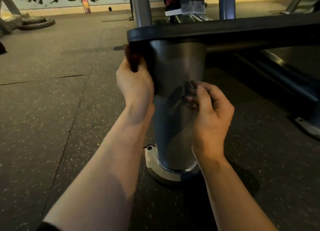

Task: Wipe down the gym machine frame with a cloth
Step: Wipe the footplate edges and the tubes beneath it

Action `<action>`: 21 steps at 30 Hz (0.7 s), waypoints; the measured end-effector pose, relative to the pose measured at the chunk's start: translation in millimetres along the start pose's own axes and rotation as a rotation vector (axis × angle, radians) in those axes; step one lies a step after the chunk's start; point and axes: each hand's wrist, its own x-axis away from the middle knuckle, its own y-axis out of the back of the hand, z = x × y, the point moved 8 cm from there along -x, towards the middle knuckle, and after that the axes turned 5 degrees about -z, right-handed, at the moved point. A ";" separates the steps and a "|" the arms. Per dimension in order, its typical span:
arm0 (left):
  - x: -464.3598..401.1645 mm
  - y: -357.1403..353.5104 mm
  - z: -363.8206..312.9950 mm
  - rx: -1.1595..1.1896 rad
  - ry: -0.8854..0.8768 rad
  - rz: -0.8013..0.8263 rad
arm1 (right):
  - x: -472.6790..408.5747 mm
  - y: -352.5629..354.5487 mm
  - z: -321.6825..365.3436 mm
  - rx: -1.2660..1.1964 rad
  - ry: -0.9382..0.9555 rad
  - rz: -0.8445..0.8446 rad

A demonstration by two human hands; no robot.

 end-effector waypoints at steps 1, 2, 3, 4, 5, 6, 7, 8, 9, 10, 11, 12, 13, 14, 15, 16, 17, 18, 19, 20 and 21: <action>-3.0 -3.5 0.9 -0.005 0.017 0.019 | 0.4 -6.0 2.3 0.033 0.023 0.049; -2.1 -4.4 -0.5 -0.001 0.009 0.023 | 1.6 -15.0 6.8 0.115 0.085 0.104; 1.7 -3.3 -2.4 0.003 -0.028 0.022 | 4.7 -26.4 13.2 0.239 0.187 0.151; 7.3 -1.4 -3.9 0.001 -0.081 0.033 | 8.6 -39.2 18.0 0.360 0.292 0.193; 16.4 0.1 -6.1 -0.011 -0.127 0.060 | 12.3 -50.6 20.3 0.439 0.376 0.222; 21.8 0.9 -4.5 -0.013 -0.153 0.091 | 15.5 -59.9 20.0 0.477 0.417 0.245; 25.2 3.4 -4.2 -0.007 -0.165 0.112 | 17.7 -66.1 17.3 0.494 0.443 0.259; 24.7 3.7 -3.3 0.007 -0.174 0.131 | 19.0 -67.7 14.5 0.514 0.462 0.267; 20.5 3.2 -3.5 0.016 -0.164 0.147 | 19.7 -68.3 9.9 0.540 0.480 0.267; 13.5 1.3 -1.8 0.023 -0.130 0.163 | 20.2 -67.5 7.1 0.558 0.495 0.268; 7.9 -2.2 -2.8 0.032 -0.087 0.178 | 20.0 -65.4 6.2 0.562 0.505 0.267; 1.7 -4.9 -2.0 0.031 -0.045 0.180 | 19.9 -65.0 6.3 0.560 0.509 0.264; 0.3 -4.9 -4.0 0.030 -0.019 0.168 | 20.0 -64.5 7.2 0.554 0.507 0.265; 4.2 -4.2 -6.4 0.031 -0.024 0.155 | 19.5 -63.9 8.4 0.536 0.494 0.266; 12.7 -3.1 -11.4 0.033 -0.055 0.157 | 19.0 -62.9 9.8 0.508 0.473 0.266; 22.8 -2.6 -15.6 0.033 -0.099 0.165 | 18.3 -60.3 12.2 0.470 0.444 0.258; 33.2 -2.5 -17.8 0.023 -0.131 0.170 | 16.6 -55.8 14.1 0.426 0.413 0.249; 42.9 -1.7 -18.7 0.021 -0.154 0.162 | 16.0 -51.1 16.5 0.374 0.387 0.243; 49.5 0.6 -20.3 0.037 -0.174 0.156 | 17.1 -49.6 16.8 0.299 0.346 0.262; 58.7 -5.2 -21.7 0.061 -0.195 0.179 | 15.6 -42.4 17.4 0.191 0.290 0.282; 67.8 -9.2 -26.3 0.075 -0.228 0.209 | 15.7 -38.8 17.1 0.050 0.202 0.314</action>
